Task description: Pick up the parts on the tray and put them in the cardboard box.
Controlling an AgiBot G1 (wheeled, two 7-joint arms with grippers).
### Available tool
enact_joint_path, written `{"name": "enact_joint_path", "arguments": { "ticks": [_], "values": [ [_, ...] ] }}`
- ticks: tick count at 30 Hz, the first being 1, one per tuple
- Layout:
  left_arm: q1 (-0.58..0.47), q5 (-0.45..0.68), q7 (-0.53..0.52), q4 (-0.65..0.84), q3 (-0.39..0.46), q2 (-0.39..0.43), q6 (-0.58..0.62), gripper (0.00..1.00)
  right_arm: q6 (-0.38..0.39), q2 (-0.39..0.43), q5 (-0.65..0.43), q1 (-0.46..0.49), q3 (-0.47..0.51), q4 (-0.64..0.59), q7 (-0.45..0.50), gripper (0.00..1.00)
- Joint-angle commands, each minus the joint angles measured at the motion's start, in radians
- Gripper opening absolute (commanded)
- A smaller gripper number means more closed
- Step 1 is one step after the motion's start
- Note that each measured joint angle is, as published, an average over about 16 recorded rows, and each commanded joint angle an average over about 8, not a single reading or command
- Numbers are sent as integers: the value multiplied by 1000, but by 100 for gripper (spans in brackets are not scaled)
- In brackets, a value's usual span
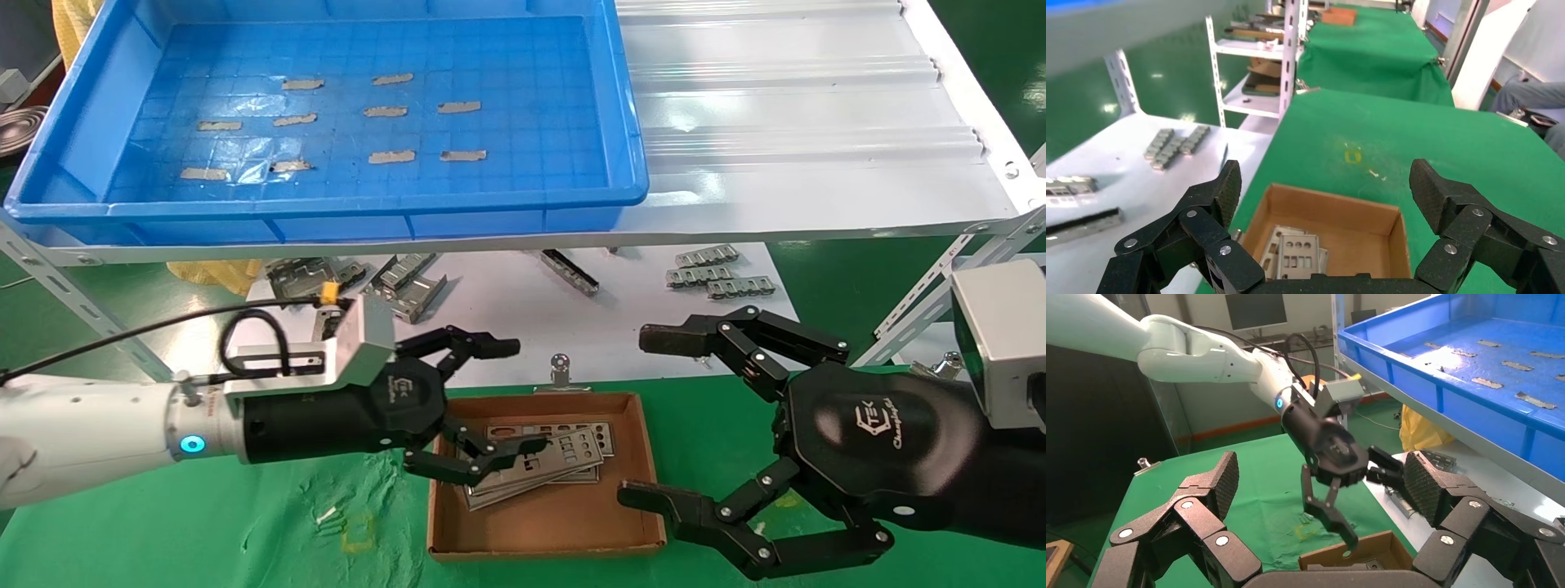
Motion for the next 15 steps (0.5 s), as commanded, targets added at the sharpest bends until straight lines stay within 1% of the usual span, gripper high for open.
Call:
{"name": "enact_joint_path", "arguments": {
  "ticks": [1,15],
  "values": [
    [14,-8,-21,-38,-14,-21,-1,100,0,0,0,0,0,0,0,100],
    [116,-67,-171,-306,-113,-167,-12,100,0,0,0,0,0,0,0,100]
  ]
}}
